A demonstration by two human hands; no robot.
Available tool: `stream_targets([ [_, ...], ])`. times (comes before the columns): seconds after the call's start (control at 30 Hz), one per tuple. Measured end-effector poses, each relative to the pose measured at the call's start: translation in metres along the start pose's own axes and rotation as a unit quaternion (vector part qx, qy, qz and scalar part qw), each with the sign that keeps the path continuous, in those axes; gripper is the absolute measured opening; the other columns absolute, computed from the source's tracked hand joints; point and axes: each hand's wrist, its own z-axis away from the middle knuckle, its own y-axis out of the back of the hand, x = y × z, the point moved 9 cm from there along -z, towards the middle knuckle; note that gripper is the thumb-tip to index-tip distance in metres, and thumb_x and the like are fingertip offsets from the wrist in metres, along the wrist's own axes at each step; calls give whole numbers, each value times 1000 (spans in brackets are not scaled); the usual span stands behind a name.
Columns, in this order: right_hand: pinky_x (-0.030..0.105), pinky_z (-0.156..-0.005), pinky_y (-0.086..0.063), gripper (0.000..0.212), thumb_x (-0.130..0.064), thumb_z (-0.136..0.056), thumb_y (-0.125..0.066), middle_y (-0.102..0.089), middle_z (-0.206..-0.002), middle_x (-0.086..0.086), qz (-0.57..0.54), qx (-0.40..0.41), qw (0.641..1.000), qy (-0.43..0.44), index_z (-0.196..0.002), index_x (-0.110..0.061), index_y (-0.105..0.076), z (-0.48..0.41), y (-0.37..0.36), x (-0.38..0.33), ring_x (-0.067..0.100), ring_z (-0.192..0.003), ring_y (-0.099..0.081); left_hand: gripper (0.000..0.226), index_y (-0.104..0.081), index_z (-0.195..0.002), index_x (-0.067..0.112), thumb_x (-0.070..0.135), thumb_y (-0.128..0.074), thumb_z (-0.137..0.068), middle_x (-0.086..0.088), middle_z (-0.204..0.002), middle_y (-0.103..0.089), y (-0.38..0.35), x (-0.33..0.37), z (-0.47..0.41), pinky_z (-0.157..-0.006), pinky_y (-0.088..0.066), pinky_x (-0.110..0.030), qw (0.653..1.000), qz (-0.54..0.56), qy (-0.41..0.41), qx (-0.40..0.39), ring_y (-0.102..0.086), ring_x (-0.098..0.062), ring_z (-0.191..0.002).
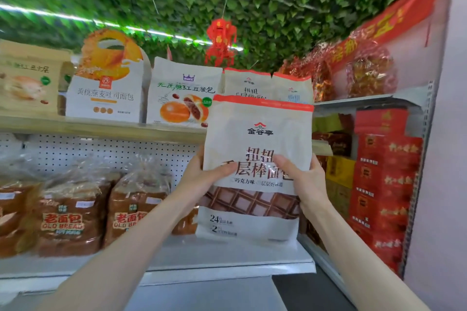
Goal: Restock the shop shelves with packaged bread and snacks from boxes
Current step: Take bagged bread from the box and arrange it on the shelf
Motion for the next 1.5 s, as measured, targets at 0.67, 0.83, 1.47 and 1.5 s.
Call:
stream_targets([
  [0.67, 35, -77, -58, 42, -28, -72, -80, -73, -103, -5, -17, -95, 990, 105, -105, -41, -57, -173, -7, -36, 15, -91, -72, 46, -59, -98, 45, 25, -86, -68, 20, -91, -73, -31, 57, -163, -83, -56, -34, 979, 67, -162, 104, -71, -5, -88],
  [0.83, 23, -74, -55, 18, -24, -87, -69, -73, -94, -15, -18, -95, 986, 132, -100, -34, -62, -200, -6, -17, 3, -86, -70, 85, -52, -130, 35, 42, -92, -54, 10, -114, -69, -38, 64, -186, -92, -54, -42, 974, 68, -166, 135, -67, -17, -105],
  [1.47, 32, -85, -56, 18, -26, -87, -69, -72, -102, -10, -63, -88, 973, 205, -103, -33, -65, -324, -10, -10, 7, -95, -68, 12, -63, -100, 37, 36, -66, -88, 25, -86, -71, -69, 95, -266, -79, -53, -20, 957, -134, -233, 111, -68, 0, -89],
  [1.5, 29, -84, -55, 18, -25, -87, -69, -72, -100, -12, -60, -87, 972, 208, -101, -34, -64, -329, -12, -7, 6, -94, -68, 12, -63, -100, 37, 36, -66, -88, 23, -88, -72, -67, 90, -273, -81, -54, -24, 957, -136, -230, 112, -68, -3, -91],
])
